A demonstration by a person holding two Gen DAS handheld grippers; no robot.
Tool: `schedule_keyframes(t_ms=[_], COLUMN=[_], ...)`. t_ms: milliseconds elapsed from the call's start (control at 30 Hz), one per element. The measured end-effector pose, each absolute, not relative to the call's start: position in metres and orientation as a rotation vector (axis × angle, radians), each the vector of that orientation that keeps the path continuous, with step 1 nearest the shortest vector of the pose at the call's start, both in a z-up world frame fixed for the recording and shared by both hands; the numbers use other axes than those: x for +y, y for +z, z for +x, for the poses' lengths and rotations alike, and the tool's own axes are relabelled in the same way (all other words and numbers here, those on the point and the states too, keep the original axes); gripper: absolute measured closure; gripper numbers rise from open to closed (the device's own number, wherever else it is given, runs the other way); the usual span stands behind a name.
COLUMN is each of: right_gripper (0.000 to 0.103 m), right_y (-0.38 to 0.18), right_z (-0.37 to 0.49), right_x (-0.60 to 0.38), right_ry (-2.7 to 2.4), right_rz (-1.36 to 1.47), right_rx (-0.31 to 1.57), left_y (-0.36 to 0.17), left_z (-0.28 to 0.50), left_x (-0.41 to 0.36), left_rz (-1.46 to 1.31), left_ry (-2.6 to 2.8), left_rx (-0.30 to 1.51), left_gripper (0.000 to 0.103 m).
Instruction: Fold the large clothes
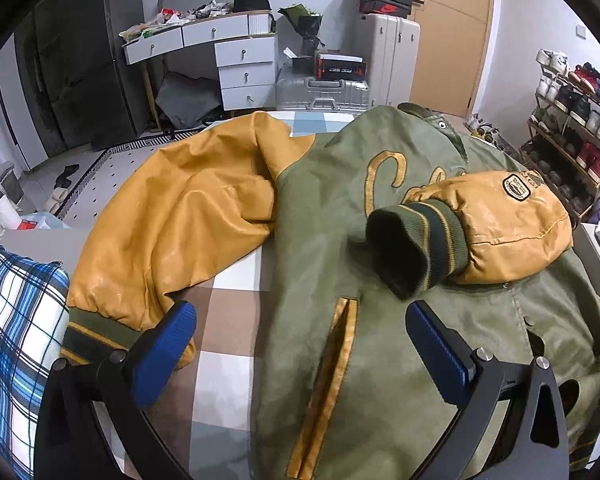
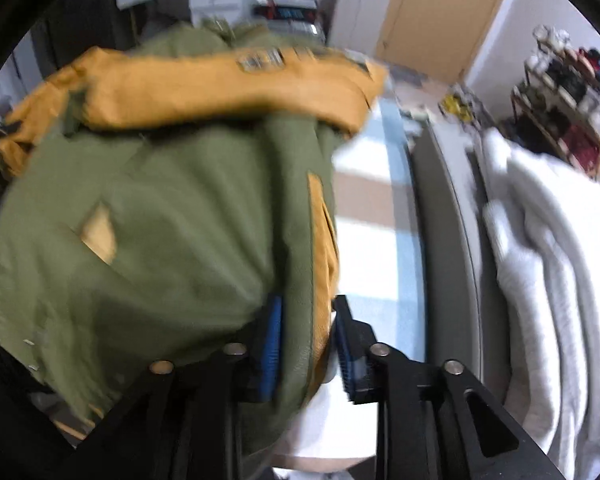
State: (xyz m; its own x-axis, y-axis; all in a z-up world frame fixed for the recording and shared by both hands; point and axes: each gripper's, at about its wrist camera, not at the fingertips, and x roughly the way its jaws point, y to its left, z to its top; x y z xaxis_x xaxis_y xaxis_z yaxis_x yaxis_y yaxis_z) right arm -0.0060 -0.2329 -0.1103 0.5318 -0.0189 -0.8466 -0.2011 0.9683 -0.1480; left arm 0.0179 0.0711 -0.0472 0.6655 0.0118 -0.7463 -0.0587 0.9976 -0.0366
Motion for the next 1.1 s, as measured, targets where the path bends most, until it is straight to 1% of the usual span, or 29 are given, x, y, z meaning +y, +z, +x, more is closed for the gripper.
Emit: schedule_keyframes(t_ms=[33,67,133,200,300,400,433,467,500,533,600,633,733,800,867,900,933,967,1033,1100], right_gripper=[0.056,0.054,0.038,0.034,0.034,0.034,0.036,0.041,0.06,0.082,0.092,0.095,0.094,0.094,0.088,0.08,0.078,0.078,0.068,0.063], right_y=[-0.1,-0.089,-0.08,-0.083,-0.099,-0.123,-0.13,-0.135,-0.138,-0.14,-0.137,-0.131,-0.108,-0.113,-0.135,-0.144,-0.152,-0.151,-0.141,-0.113], right_z=[-0.011,-0.019,-0.028,-0.03,-0.026,-0.033,-0.036,-0.038,-0.039,-0.041,-0.05,-0.053,-0.068,-0.069,-0.063,-0.06,-0.056,-0.055,-0.056,-0.061], right_x=[-0.224,-0.213,-0.193,-0.16,-0.125,-0.099,-0.094,-0.091,-0.088,-0.091,-0.091,-0.091,-0.102,-0.106,-0.105,-0.104,-0.102,-0.101,-0.098,-0.095], right_ry=[0.136,0.203,0.305,0.355,0.475,0.521,0.508,0.5,0.509,0.531,0.546,0.562,0.643,0.666,0.653,0.652,0.651,0.645,0.668,0.718], right_rz=[-0.225,-0.201,-0.184,-0.223,-0.243,-0.358,-0.403,-0.416,-0.405,-0.398,-0.399,-0.391,-0.32,-0.287,-0.285,-0.29,-0.303,-0.306,-0.316,-0.275], right_rx=[0.957,0.896,0.841,0.834,0.918,0.996,1.016,1.034,1.061,1.084,1.078,1.061,0.976,1.014,1.091,1.133,1.177,1.186,1.174,1.098], left_y=[-0.047,-0.048,-0.048,-0.049,-0.048,-0.047,-0.047,-0.047,-0.047,-0.046,-0.045,-0.044,-0.043,-0.044,-0.046,-0.047,-0.047,-0.047,-0.044,-0.041], left_z=[0.018,0.018,0.018,0.017,0.015,0.014,0.014,0.014,0.014,0.014,0.014,0.013,0.013,0.015,0.017,0.017,0.017,0.016,0.013,0.01], left_x=[0.069,0.067,0.063,0.061,0.061,0.062,0.063,0.064,0.065,0.066,0.067,0.068,0.067,0.066,0.064,0.064,0.063,0.062,0.061,0.062], left_rz=[-0.054,-0.045,-0.03,-0.023,-0.019,-0.023,-0.027,-0.029,-0.032,-0.038,-0.048,-0.054,-0.058,-0.056,-0.051,-0.05,-0.049,-0.049,-0.043,-0.04], left_ry=[0.038,0.037,0.036,0.033,0.03,0.03,0.029,0.028,0.027,0.026,0.024,0.021,0.017,0.016,0.014,0.012,0.01,0.008,0.005,0.004], left_rx=[0.841,0.841,0.84,0.84,0.839,0.835,0.834,0.835,0.837,0.838,0.835,0.832,0.827,0.831,0.84,0.844,0.846,0.844,0.828,0.806], left_gripper=[0.001,0.001,0.001,0.001,0.001,0.001,0.001,0.001,0.001,0.001,0.001,0.001,0.001,0.001,0.001,0.001,0.001,0.001,0.001,0.001])
